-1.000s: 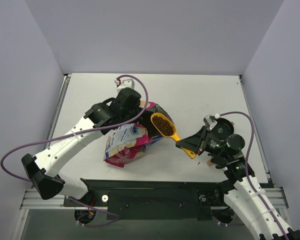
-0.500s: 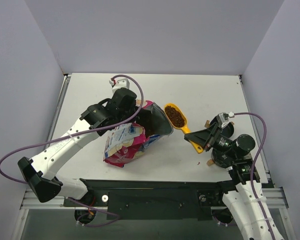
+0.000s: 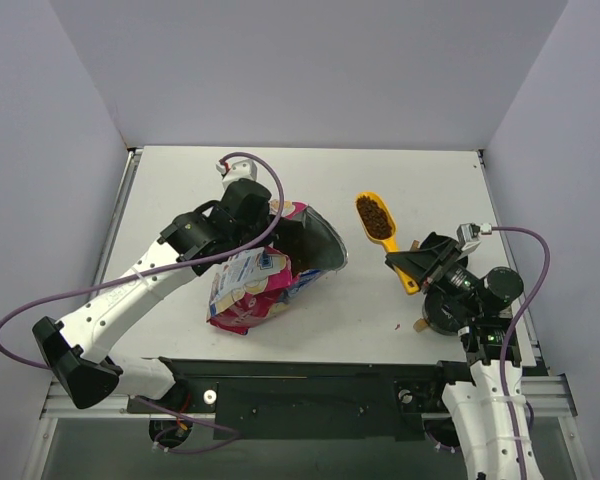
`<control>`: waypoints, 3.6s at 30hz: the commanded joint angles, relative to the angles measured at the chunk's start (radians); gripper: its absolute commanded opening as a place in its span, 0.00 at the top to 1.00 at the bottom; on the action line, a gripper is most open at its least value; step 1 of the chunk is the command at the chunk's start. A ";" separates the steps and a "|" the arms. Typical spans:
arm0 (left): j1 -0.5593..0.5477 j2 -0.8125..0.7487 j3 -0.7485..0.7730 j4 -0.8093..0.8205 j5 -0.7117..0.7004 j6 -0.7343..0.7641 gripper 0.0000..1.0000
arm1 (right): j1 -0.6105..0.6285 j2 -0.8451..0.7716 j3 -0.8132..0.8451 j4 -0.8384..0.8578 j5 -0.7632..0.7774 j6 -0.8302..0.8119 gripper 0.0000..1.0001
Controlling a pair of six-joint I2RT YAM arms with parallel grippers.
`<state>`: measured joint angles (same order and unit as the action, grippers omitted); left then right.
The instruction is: Serve the pet food
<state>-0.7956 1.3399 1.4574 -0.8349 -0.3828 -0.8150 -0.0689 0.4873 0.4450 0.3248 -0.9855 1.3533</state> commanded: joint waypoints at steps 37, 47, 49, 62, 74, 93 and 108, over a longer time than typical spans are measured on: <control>0.004 -0.197 -0.108 0.169 0.024 0.034 1.00 | -0.200 -0.214 -0.173 -0.363 0.522 -0.174 1.00; 0.004 -0.199 -0.109 0.160 0.027 0.042 1.00 | -0.216 -0.142 -0.161 -0.470 0.599 -0.235 1.00; 0.004 -0.203 -0.112 0.158 0.025 0.042 1.00 | -0.230 -0.112 -0.137 -0.498 0.604 -0.253 1.00; 0.006 -0.208 -0.117 0.163 0.013 0.045 1.00 | -0.275 0.178 0.038 -0.713 0.605 -0.391 1.00; 0.004 -0.208 -0.120 0.160 0.028 0.042 1.00 | -0.270 0.459 0.328 -1.064 0.636 -0.509 1.00; 0.004 -0.196 -0.137 0.188 0.062 0.043 1.00 | -0.204 0.637 0.690 -1.395 0.878 -0.620 1.00; 0.003 -0.117 -0.111 0.195 0.234 0.050 1.00 | -0.050 0.525 0.814 -1.440 0.843 -0.819 1.00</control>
<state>-0.7837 1.2091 1.2999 -0.7013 -0.2787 -0.7685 -0.2035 1.0874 1.1812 -1.0557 -0.0948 0.6090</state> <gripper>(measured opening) 0.030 0.233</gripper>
